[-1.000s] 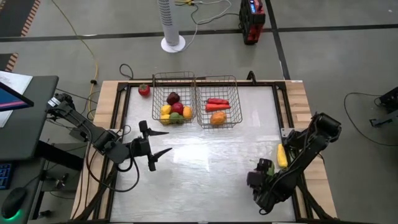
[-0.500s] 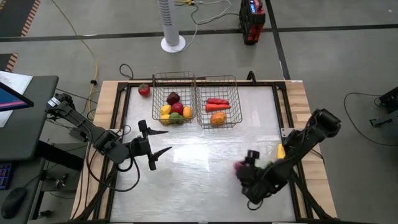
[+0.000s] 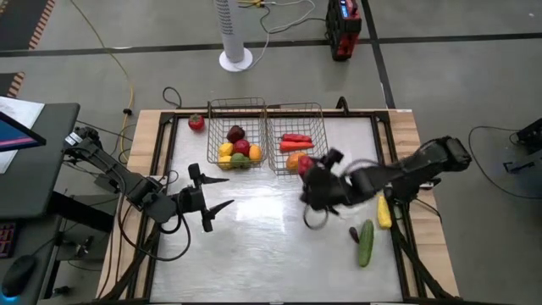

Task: Sort produce into baskets
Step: Put the bell pepper into the right wire basket, then put the eggplant into the right wire basket

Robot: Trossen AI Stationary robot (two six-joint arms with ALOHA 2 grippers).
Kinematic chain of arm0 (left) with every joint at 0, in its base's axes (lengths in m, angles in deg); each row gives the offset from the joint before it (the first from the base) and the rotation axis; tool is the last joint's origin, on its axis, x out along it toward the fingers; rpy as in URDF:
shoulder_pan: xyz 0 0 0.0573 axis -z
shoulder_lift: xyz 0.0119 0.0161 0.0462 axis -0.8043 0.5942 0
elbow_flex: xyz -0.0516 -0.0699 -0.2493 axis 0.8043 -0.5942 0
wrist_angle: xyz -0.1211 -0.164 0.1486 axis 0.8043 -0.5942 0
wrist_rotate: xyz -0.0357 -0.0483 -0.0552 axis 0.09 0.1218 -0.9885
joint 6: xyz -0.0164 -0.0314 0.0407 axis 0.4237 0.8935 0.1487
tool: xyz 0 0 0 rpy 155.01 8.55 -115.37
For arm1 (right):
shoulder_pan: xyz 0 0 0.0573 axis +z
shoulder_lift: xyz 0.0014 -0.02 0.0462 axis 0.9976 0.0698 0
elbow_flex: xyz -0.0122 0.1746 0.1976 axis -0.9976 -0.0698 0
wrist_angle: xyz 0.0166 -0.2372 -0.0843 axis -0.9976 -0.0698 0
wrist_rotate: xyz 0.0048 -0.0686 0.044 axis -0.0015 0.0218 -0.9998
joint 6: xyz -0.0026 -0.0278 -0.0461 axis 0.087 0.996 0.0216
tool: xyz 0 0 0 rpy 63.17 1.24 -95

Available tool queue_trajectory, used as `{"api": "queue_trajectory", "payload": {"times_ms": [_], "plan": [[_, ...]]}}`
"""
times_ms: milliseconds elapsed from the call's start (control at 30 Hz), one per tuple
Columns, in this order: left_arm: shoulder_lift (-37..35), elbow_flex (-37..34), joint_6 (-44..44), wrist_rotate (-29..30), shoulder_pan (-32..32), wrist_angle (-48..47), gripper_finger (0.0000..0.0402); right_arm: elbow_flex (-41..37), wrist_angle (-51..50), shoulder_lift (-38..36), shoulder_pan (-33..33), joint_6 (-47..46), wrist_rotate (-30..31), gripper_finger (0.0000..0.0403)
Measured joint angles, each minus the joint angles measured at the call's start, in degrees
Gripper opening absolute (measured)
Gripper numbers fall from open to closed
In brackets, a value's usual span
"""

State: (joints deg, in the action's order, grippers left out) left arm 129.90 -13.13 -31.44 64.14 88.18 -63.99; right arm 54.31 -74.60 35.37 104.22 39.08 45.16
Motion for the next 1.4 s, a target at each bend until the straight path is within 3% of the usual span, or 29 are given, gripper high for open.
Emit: {"api": "queue_trajectory", "payload": {"times_ms": [167, 267, 367, 567, 833, 1067, 1400], "plan": [[0.0, 0.0, 0.1, 0.0, 0.0, -0.3, 0.0270, 0.0, 6.1, 0.6, -9.4, 11.0, -1.4, 0.0298], [0.0, 0.0, 0.1, 0.0, 0.0, -0.3, 0.0270, 0.0, 8.0, 0.6, -14.0, 14.9, -9.8, 0.0301], [0.0, 0.0, 0.1, 0.0, 0.0, -0.7, 0.0270, 0.0, 6.8, 0.6, -17.3, 15.8, -15.8, 0.0316], [0.0, 0.0, 0.1, 1.3, 0.0, -2.1, 0.0270, 0.0, 1.4, 0.6, -18.9, 14.1, -18.3, 0.0366], [0.0, 0.0, 0.5, 1.3, 0.0, -2.2, 0.0270, 0.0, -14.7, 0.1, -11.5, 2.0, -19.7, 0.0389], [0.0, 0.0, 0.7, 1.4, 0.0, -2.2, 0.0270, -0.3, -25.4, 0.4, 2.0, -18.1, -34.0, 0.0380], [0.0, 0.0, 2.6, 1.1, 0.0, -2.0, 0.0270, -10.1, -22.4, 2.7, 15.9, -37.9, -47.1, 0.0349]]}}
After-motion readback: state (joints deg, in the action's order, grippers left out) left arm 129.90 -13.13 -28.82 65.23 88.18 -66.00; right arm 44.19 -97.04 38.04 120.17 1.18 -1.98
